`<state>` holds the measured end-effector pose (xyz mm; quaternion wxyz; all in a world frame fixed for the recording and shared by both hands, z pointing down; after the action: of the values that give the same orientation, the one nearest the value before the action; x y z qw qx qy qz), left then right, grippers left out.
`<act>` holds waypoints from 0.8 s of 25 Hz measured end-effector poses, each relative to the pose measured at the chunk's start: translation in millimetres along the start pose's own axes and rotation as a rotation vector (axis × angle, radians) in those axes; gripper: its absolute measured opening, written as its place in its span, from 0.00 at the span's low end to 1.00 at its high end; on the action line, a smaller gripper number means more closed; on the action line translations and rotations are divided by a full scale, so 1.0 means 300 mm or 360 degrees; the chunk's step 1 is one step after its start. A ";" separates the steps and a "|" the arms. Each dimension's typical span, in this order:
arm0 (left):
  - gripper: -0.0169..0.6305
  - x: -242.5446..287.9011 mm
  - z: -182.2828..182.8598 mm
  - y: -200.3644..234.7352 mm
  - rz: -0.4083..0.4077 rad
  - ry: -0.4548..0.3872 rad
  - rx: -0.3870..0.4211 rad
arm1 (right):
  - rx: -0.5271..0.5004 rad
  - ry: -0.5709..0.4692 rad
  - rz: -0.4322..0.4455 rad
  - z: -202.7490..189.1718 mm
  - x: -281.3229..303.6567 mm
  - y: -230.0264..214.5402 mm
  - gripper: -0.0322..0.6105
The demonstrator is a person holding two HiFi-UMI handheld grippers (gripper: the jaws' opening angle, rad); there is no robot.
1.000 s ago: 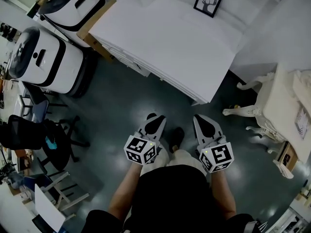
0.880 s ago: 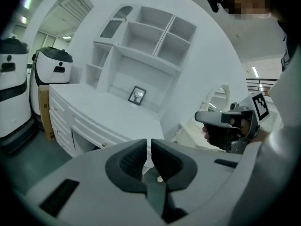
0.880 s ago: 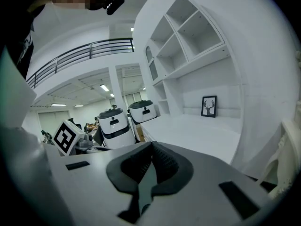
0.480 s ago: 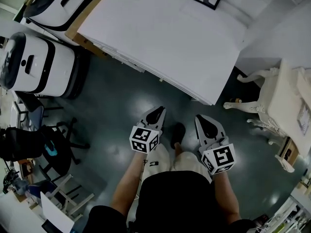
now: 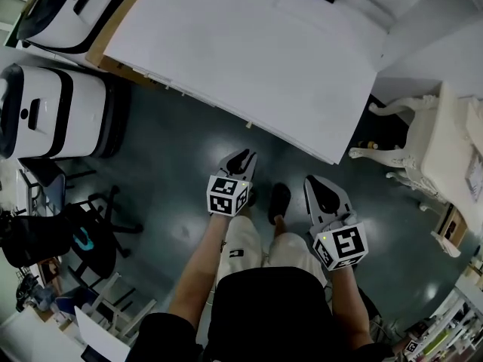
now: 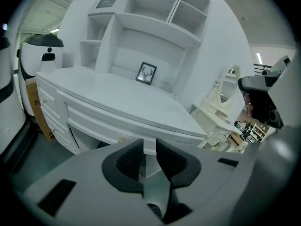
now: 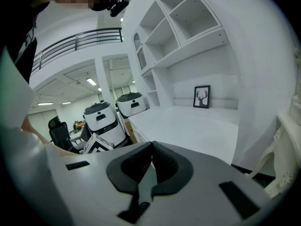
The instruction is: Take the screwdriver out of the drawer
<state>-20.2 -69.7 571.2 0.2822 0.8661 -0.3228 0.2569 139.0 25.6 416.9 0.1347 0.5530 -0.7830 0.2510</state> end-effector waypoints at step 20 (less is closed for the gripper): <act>0.24 0.359 -0.069 0.258 0.0076 0.0219 0.0068 | 0.0130 0.0094 -0.0177 -0.085 0.112 -0.104 0.08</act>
<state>-9.1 -149.8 678.4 0.2789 0.8443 -0.3178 0.3293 154.6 4.3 462.3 0.1488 0.5930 -0.7358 0.2912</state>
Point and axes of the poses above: the fingertips, and each gripper's own axes: x forward along the fingers, y to its left, z out of its top, the point moved 5 cm from there along -x, backward along the fingers, and after that the axes turned 2 degrees about y, right-handed, at the moved point
